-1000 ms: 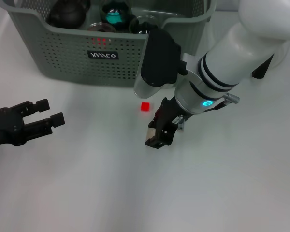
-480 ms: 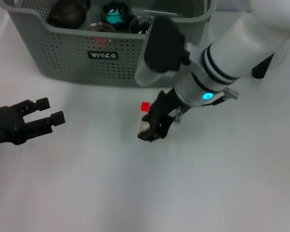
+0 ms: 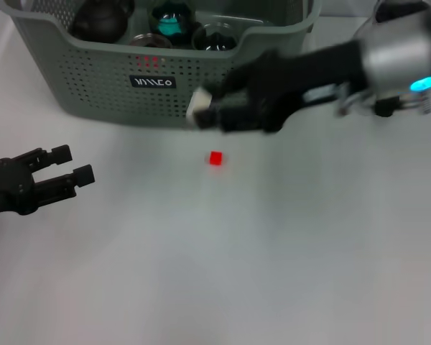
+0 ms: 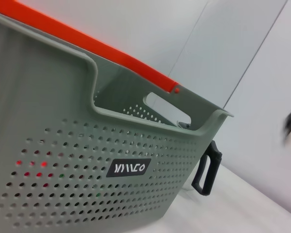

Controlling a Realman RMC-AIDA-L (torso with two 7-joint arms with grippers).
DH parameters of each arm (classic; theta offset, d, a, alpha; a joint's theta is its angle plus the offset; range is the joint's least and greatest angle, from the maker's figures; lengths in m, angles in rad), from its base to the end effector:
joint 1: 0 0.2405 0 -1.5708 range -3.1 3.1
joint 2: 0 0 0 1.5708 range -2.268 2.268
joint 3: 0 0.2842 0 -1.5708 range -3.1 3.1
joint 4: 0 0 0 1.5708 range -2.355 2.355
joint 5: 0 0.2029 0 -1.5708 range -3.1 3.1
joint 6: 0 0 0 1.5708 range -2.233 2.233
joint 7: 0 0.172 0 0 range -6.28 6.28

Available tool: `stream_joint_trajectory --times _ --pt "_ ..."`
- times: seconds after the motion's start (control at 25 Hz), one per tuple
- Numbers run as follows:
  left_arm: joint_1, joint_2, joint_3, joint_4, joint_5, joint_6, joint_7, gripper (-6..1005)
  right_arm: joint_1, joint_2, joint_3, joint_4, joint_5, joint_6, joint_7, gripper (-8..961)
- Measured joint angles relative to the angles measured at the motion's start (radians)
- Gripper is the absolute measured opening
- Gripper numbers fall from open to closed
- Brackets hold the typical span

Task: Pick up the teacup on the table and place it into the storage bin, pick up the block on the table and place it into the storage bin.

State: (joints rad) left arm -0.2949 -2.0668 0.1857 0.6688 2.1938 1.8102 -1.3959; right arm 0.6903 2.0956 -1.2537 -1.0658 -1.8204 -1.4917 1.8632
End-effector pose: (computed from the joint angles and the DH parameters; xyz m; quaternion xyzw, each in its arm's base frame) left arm -0.3564 0.2523 0.0147 -0.8501 -0.3695 -0.3153 0.2036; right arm 0.1084 0.3649 -0.0640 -0.9784 0.1013 0.1804 0.0006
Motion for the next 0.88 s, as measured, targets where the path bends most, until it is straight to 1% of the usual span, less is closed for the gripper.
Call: stream_joint_trajectory --times 0.08,0.2,0.32,0.4,0.52,0.6,0.68,0.72,0.76,0.8,0.88 --pt "-0.003 0.0 0.0 0.0 0.0 0.0 0.0 825 -0.024 0.0 0.116 -0.029 0.077 -0.083 -0.027 428" --pt "-0.007 0.0 0.0 0.0 0.0 -0.004 0.0 824 -0.038 0.001 0.222 -0.063 0.195 -0.128 -0.035 428" --pt "-0.012 -0.001 0.001 0.0 0.0 -0.009 -0.002 824 -0.035 0.003 0.248 -0.086 0.311 -0.084 -0.032 428" --pt "-0.011 -0.002 0.001 0.0 0.003 -0.009 -0.005 824 -0.021 0.003 0.25 -0.089 0.354 -0.039 -0.029 428" --pt "-0.005 -0.003 0.001 0.0 0.002 -0.009 -0.007 825 0.016 0.001 0.247 -0.09 0.379 0.07 -0.003 428" --pt "0.0 -0.003 0.0 0.0 0.0 -0.01 -0.008 825 0.065 -0.01 0.235 -0.091 0.322 0.141 0.061 428" --pt "0.002 -0.004 0.0 0.0 0.0 -0.01 -0.01 825 0.132 -0.027 0.216 -0.092 0.189 0.198 0.165 428" --pt "0.001 -0.004 0.0 0.0 0.0 -0.01 -0.01 824 0.16 -0.032 0.207 -0.092 0.131 0.213 0.203 428" --pt "0.001 -0.004 0.0 0.0 0.0 -0.01 -0.011 824 0.211 -0.032 0.193 -0.09 -0.011 0.245 0.284 428" --pt "0.0 -0.004 0.0 -0.001 0.0 -0.01 -0.011 824 0.233 -0.028 0.189 -0.088 -0.079 0.259 0.312 428" --pt "-0.004 -0.004 0.0 -0.007 0.0 -0.009 -0.011 824 0.297 -0.009 0.183 -0.076 -0.26 0.295 0.384 427"
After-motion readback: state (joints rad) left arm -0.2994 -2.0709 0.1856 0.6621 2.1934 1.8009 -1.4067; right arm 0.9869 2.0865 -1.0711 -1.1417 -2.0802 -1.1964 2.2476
